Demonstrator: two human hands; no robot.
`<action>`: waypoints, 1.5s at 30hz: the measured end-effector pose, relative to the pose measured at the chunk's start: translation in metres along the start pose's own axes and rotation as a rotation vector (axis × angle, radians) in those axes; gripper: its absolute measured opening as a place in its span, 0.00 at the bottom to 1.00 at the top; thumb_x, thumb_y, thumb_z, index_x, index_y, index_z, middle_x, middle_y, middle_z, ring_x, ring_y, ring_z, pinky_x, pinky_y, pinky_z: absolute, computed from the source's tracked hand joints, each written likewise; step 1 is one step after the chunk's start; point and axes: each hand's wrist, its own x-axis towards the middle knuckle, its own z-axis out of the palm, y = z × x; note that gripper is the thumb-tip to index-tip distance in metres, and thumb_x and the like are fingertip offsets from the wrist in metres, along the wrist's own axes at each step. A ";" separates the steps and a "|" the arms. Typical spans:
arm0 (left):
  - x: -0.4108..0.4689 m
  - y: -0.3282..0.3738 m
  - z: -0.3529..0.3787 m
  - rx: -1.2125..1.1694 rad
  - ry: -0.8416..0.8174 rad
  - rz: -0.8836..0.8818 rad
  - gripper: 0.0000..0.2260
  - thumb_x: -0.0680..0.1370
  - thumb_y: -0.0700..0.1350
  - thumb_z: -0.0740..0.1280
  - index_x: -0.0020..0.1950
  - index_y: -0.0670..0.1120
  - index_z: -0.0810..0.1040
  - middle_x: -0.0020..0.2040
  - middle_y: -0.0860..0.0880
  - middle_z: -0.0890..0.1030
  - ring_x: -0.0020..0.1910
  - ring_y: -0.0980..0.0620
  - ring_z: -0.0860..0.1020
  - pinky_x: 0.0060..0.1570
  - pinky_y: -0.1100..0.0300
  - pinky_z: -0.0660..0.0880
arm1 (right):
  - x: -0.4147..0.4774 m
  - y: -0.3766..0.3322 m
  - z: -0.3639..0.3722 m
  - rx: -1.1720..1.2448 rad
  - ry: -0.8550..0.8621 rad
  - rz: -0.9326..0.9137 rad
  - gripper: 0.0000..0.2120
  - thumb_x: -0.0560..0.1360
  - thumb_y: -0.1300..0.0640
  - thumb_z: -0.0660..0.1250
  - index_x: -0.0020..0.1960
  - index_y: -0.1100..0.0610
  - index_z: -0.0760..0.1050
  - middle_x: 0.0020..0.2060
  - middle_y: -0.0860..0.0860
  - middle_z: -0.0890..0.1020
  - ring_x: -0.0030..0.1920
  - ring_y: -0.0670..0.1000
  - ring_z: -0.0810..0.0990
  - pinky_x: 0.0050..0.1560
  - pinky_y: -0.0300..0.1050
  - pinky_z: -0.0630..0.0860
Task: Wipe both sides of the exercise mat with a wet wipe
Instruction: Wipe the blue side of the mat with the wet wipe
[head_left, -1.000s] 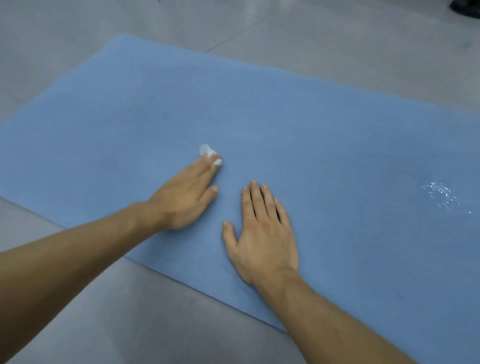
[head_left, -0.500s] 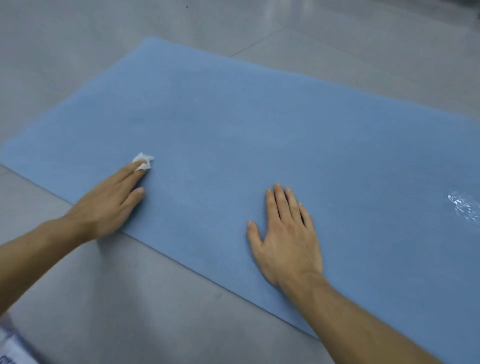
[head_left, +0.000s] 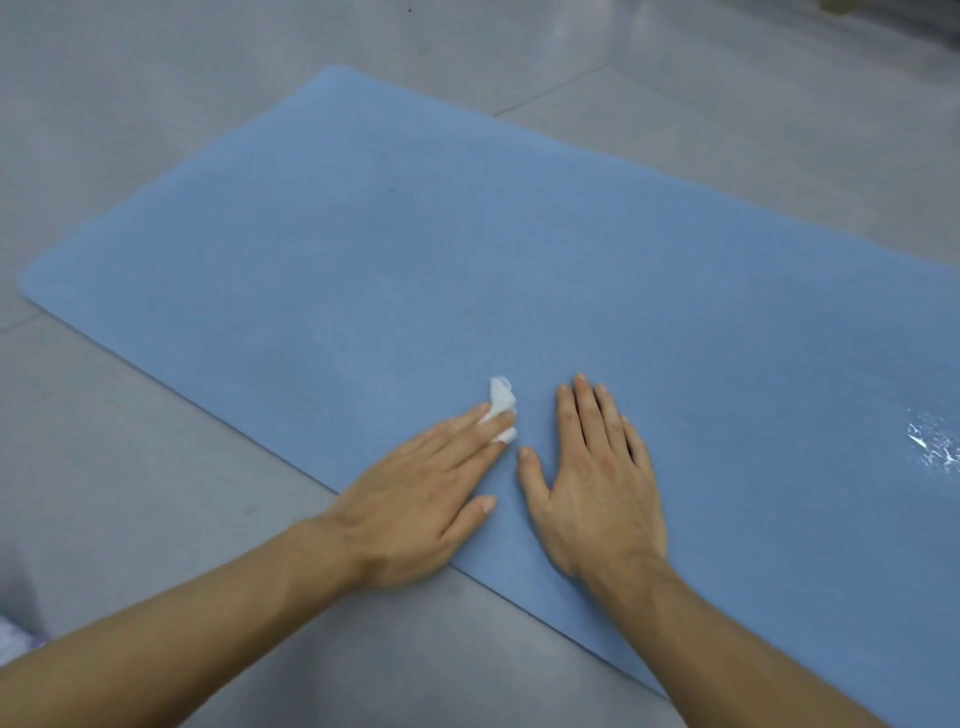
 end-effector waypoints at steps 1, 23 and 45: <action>-0.005 0.001 -0.002 -0.004 -0.006 0.020 0.29 0.86 0.55 0.51 0.84 0.48 0.47 0.84 0.56 0.40 0.82 0.59 0.41 0.80 0.60 0.43 | 0.000 0.000 0.000 -0.001 0.000 -0.001 0.38 0.79 0.36 0.42 0.83 0.54 0.48 0.83 0.49 0.49 0.82 0.49 0.45 0.81 0.49 0.48; 0.009 -0.064 -0.020 0.012 0.041 -0.198 0.34 0.81 0.60 0.42 0.84 0.45 0.47 0.83 0.49 0.40 0.82 0.55 0.41 0.79 0.61 0.40 | 0.000 0.000 0.001 -0.041 -0.004 0.003 0.38 0.79 0.36 0.42 0.83 0.54 0.49 0.83 0.49 0.50 0.82 0.48 0.45 0.80 0.49 0.48; -0.020 -0.155 -0.046 0.102 0.148 -0.448 0.30 0.85 0.54 0.49 0.83 0.42 0.48 0.84 0.50 0.43 0.81 0.59 0.39 0.77 0.66 0.36 | -0.001 0.001 0.000 -0.029 -0.018 -0.016 0.37 0.79 0.35 0.40 0.83 0.53 0.46 0.83 0.47 0.48 0.82 0.48 0.42 0.81 0.49 0.46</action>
